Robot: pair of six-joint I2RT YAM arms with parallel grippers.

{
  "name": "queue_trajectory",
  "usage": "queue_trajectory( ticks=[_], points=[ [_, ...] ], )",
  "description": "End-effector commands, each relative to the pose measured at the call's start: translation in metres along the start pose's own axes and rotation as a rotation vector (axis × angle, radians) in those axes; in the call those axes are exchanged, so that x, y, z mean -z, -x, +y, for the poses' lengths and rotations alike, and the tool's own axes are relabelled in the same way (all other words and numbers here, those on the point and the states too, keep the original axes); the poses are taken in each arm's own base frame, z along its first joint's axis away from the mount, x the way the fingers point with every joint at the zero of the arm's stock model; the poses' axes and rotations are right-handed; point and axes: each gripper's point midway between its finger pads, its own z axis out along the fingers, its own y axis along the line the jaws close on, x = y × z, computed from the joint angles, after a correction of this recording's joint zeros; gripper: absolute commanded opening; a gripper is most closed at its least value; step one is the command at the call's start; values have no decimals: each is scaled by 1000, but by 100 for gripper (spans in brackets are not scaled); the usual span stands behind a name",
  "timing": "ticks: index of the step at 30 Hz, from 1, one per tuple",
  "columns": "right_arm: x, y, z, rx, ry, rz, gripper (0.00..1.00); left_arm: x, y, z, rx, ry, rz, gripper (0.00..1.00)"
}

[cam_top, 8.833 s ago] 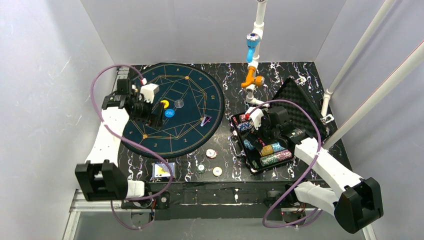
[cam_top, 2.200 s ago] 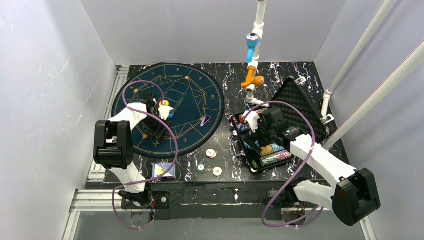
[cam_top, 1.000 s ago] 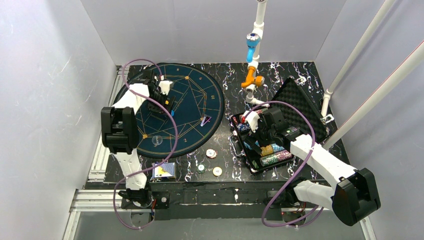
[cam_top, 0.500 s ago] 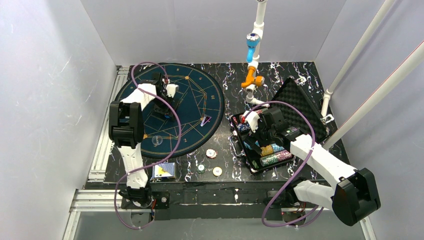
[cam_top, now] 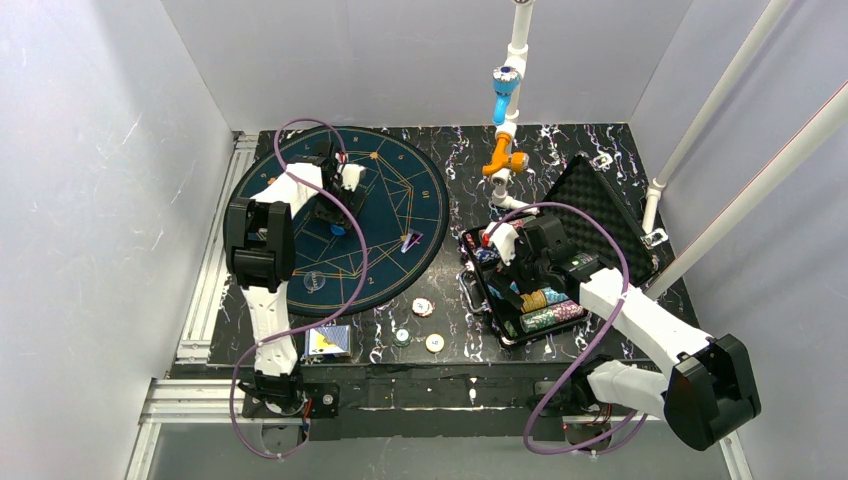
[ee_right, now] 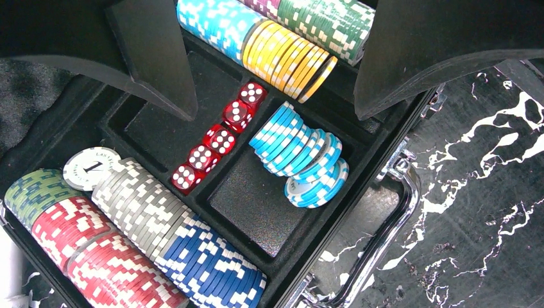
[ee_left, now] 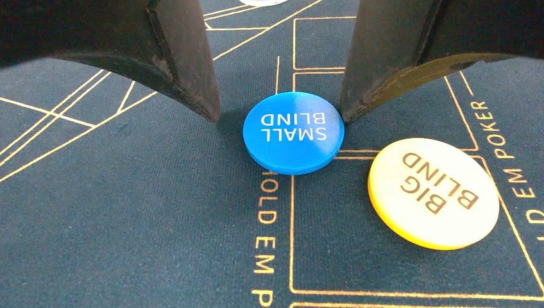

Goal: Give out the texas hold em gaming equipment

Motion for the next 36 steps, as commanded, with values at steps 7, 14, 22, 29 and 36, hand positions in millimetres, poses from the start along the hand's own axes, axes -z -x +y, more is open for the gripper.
queue_trajectory(
  ticks=[7,14,22,29,36],
  points=[
    [0,8,-3,26,-5,-10,100,-9,9,4,-11,20,7,67],
    [-1,7,-1,35,-2,0,100,-6,8,-1,-21,-4,6,48],
    [0,7,-1,40,-6,-3,100,31,10,-11,-37,-38,-41,40],
    [2,8,0,48,-6,-10,100,63,3,-4,-13,-74,-62,37],
    [4,9,0,52,-12,-17,100,93,-6,21,67,-81,-78,35]
  ],
)
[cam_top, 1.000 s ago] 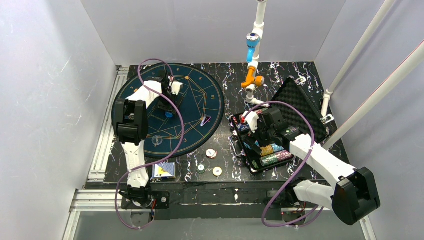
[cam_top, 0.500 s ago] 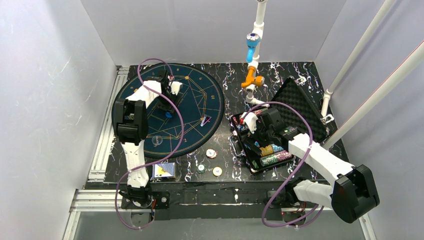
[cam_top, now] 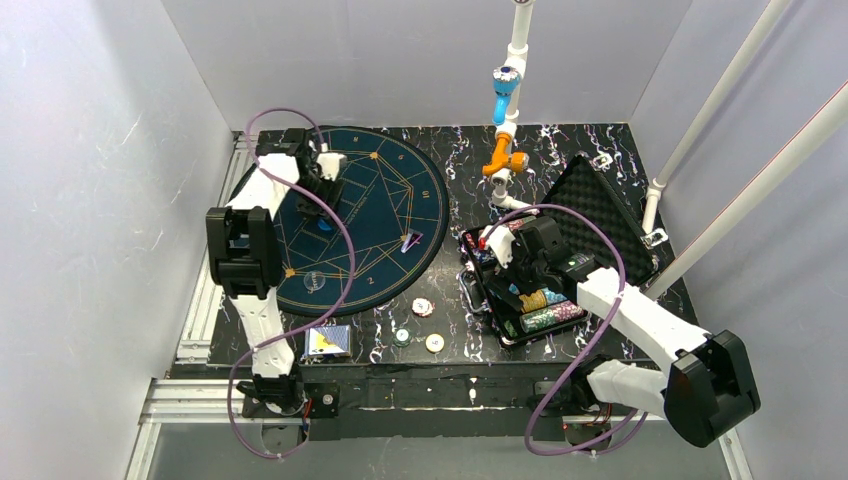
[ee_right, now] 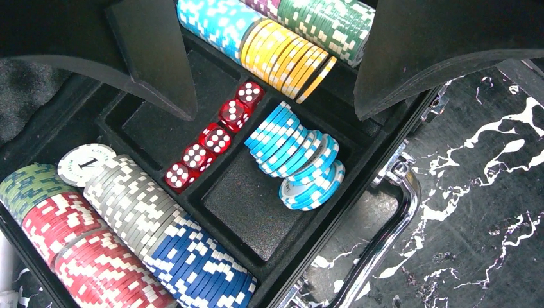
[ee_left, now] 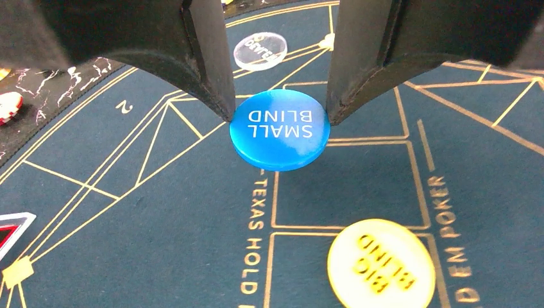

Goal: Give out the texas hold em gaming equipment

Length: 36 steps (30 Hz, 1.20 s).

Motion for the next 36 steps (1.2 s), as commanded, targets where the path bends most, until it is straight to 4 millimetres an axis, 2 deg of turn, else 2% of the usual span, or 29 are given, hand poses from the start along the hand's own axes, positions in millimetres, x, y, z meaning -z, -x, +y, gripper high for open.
queue_trajectory(
  ticks=[1,7,13,17,28,36],
  points=[
    [9,12,-3,21,-20,-42,100,52,3,18,43,-2,-74,35],
    [9,12,-2,24,-15,-43,100,64,-6,72,155,30,-85,35],
    [8,12,-2,28,-15,-37,100,57,-12,111,241,56,-79,35],
    [7,11,-1,29,-15,-35,100,46,-15,124,268,68,-55,34],
    [6,10,-1,28,-14,-30,100,24,-26,142,302,96,-13,34],
    [5,10,-1,28,-14,-26,100,21,-32,151,301,152,7,35]
  ],
)
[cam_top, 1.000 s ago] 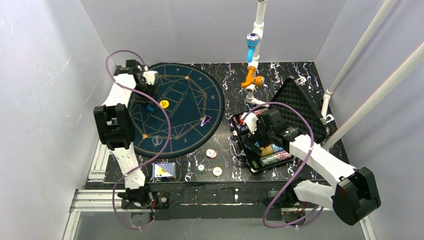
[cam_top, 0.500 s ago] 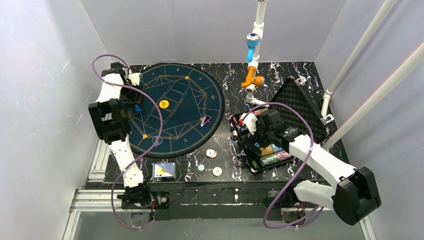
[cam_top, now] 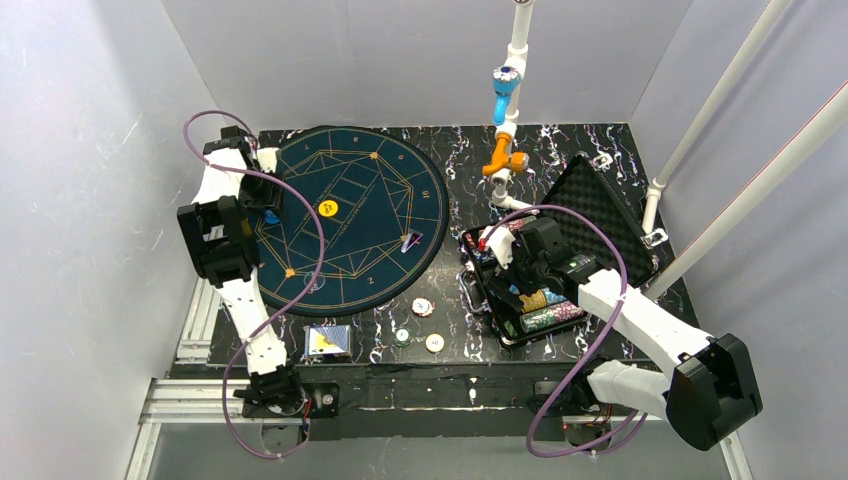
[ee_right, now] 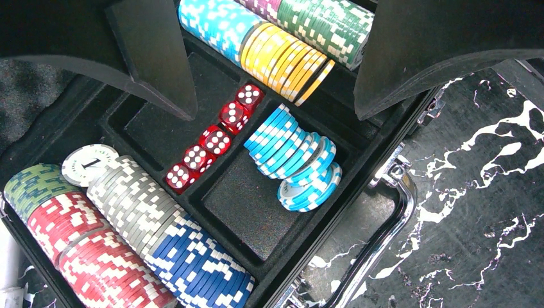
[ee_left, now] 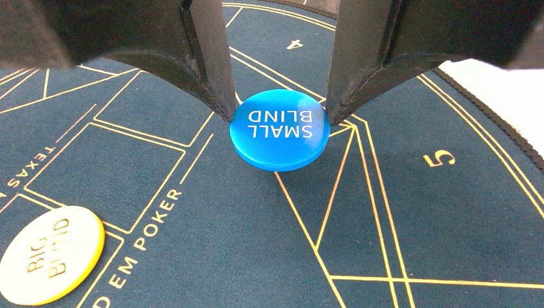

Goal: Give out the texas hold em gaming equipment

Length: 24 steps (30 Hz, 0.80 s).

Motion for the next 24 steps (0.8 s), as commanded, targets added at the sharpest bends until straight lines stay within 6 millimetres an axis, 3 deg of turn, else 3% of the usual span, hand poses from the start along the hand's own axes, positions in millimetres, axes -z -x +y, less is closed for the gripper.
queue_trajectory(
  ticks=[1,24],
  points=[
    [1,8,-3,16,-12,-18,100,2,-5,8,3,33,17,36],
    [1,7,-3,15,-10,-15,100,-14,-15,11,-9,32,61,38]
  ],
)
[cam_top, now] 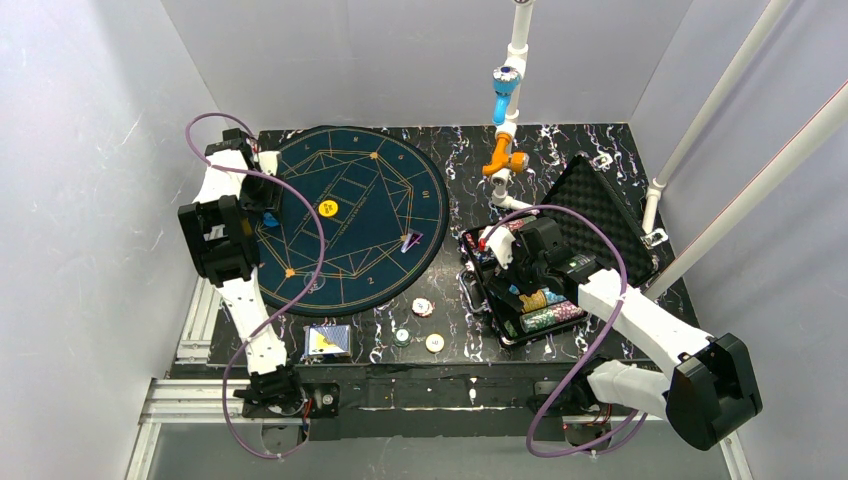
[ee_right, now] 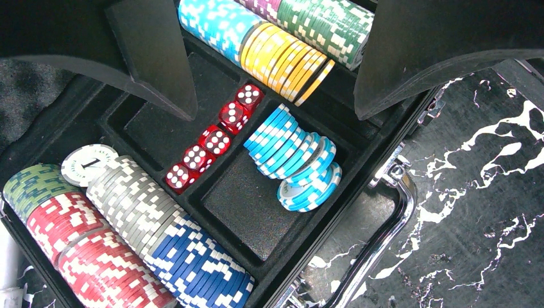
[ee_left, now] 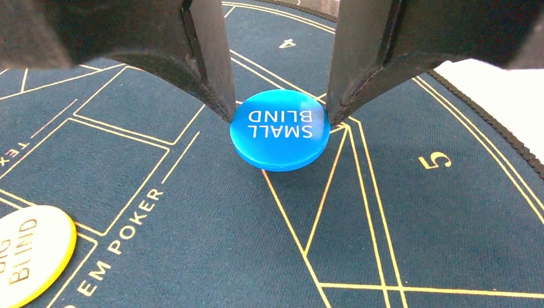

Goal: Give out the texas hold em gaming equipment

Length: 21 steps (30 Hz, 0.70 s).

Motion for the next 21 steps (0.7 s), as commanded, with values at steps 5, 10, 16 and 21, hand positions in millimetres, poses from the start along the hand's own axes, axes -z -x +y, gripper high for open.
queue_trajectory(
  ticks=[5,10,16,21],
  points=[
    [1,7,-3,15,-10,-15,100,-9,-11,4,-10,3,45,39],
    [1,7,-3,15,-10,-15,100,-10,-11,4,-10,1,45,39],
    [1,7,-3,15,-10,-15,100,-13,-12,3,-12,-6,49,41],
    [1,7,-3,14,-10,-14,100,-12,-11,4,-22,-3,46,68]
  ],
)
